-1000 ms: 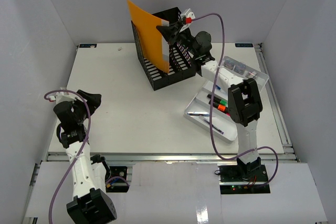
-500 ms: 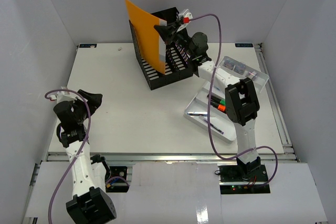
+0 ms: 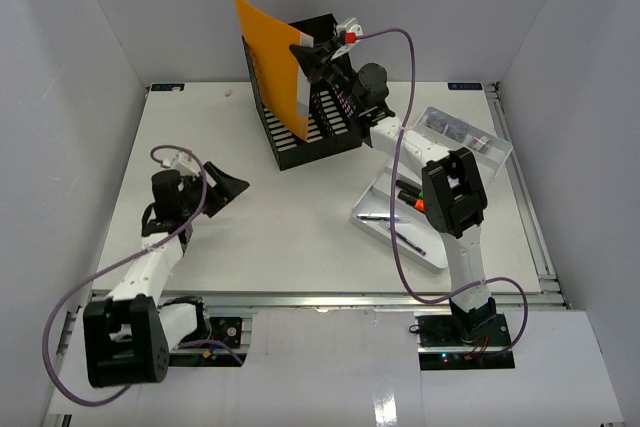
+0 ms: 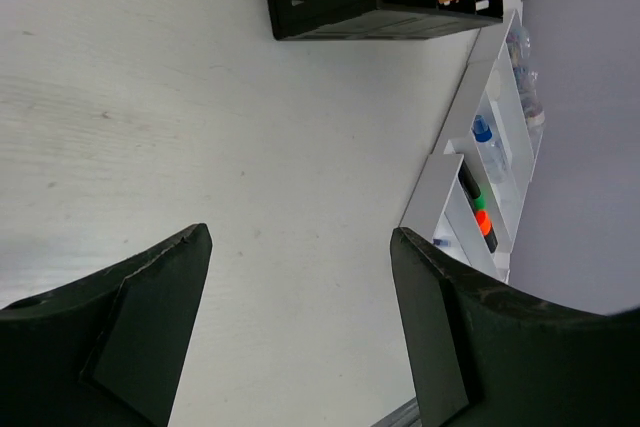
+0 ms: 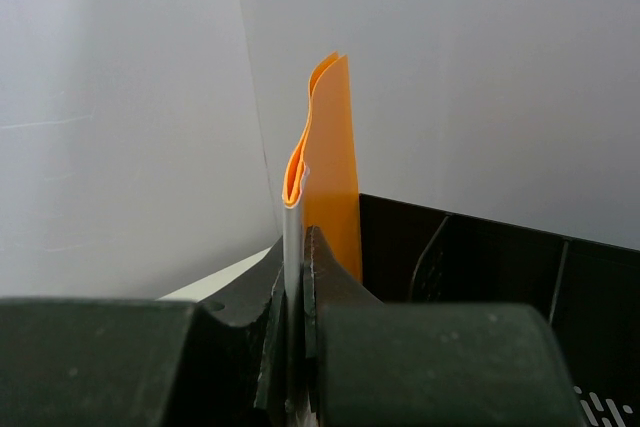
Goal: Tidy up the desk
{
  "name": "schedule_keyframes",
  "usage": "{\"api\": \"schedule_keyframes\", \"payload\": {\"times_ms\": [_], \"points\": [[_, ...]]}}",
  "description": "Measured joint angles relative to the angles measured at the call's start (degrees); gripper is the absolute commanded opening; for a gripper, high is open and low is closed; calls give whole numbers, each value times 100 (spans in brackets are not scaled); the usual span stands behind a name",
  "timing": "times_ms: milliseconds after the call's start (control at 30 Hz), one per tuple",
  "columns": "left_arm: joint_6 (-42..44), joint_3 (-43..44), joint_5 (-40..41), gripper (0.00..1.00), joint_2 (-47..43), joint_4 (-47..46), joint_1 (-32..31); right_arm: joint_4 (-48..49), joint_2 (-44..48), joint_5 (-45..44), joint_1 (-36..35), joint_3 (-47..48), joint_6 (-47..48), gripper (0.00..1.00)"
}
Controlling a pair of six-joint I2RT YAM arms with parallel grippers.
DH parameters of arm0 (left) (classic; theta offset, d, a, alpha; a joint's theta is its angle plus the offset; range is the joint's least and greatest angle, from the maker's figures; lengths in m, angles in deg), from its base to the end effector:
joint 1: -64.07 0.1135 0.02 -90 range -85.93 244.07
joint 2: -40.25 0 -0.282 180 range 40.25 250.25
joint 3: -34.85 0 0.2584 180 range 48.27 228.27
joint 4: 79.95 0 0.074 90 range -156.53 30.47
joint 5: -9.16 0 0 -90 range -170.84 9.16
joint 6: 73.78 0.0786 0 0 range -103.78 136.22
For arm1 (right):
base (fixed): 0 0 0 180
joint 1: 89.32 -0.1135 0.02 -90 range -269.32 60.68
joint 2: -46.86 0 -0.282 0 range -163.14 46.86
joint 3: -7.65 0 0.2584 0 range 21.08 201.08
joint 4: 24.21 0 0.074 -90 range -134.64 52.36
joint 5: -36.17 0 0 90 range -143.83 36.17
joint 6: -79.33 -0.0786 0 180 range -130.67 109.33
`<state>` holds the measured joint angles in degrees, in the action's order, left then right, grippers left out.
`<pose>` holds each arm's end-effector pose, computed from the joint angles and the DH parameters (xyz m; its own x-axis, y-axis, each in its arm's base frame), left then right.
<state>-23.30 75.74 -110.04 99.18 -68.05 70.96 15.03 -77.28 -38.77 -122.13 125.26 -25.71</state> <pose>0.2466 -0.0088 0.2038 -0.5827 -0.6299 -0.5135 -0.0723 0.6695 -0.7393 0.4605 0.3212 0.3985 0.2552 0.4626 -0.8490 -0.8006 0.5934 0.0827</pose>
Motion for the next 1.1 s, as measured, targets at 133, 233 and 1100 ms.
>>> {"api": "schedule_keyframes", "payload": {"times_ms": [133,233,1100], "points": [[-293,453,433,83,911,-398,-738,-22,0,-75,-3,2,-12,8],[-522,1024,822,82,1781,-642,-1124,-27,0,-90,2,-2,-28,8],[-788,3663,2115,0,4639,-502,-2259,-33,2,-127,21,9,-123,8]]}}
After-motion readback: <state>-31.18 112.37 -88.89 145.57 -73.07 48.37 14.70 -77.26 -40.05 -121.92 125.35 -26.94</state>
